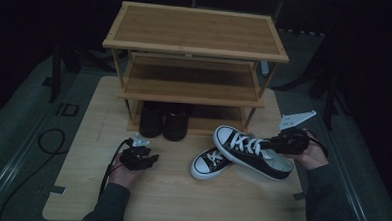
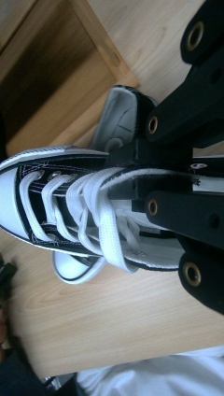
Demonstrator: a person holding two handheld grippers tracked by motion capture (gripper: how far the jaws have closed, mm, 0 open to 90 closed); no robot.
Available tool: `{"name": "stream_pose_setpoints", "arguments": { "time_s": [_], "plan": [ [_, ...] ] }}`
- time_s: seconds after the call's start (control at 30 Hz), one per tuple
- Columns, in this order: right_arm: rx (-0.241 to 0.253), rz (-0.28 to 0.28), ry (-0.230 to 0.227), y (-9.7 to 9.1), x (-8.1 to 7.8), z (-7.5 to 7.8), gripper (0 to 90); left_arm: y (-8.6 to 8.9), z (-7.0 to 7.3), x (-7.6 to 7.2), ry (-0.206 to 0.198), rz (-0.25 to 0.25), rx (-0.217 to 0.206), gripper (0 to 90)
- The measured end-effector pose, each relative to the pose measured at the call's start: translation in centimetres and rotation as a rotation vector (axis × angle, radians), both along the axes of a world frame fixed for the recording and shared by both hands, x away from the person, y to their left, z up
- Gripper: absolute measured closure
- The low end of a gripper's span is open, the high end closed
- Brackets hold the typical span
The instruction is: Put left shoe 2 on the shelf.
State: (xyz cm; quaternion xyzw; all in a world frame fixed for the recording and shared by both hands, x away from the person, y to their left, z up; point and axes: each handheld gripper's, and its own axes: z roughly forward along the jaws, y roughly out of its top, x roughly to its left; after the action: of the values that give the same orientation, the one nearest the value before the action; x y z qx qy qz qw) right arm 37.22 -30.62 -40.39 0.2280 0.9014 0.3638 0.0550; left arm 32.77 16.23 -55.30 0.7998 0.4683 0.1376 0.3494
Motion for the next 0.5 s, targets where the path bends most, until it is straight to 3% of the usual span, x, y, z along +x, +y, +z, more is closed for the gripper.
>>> {"name": "stream_pose_setpoints", "arguments": {
  "time_s": [0.13, 0.5],
  "plan": [
    [0.020, -0.032, -0.002, 0.7, 0.3, 0.6, 86.8, 0.0, 0.0, 0.0, 0.001, 0.000, -0.001, 55.8],
    [0.009, -0.115, -0.014, 2.1, 0.6, 2.1, 86.9, 0.0, 0.0, 0.0, 0.001, -0.002, 0.000, 55.7]
  ]
}}
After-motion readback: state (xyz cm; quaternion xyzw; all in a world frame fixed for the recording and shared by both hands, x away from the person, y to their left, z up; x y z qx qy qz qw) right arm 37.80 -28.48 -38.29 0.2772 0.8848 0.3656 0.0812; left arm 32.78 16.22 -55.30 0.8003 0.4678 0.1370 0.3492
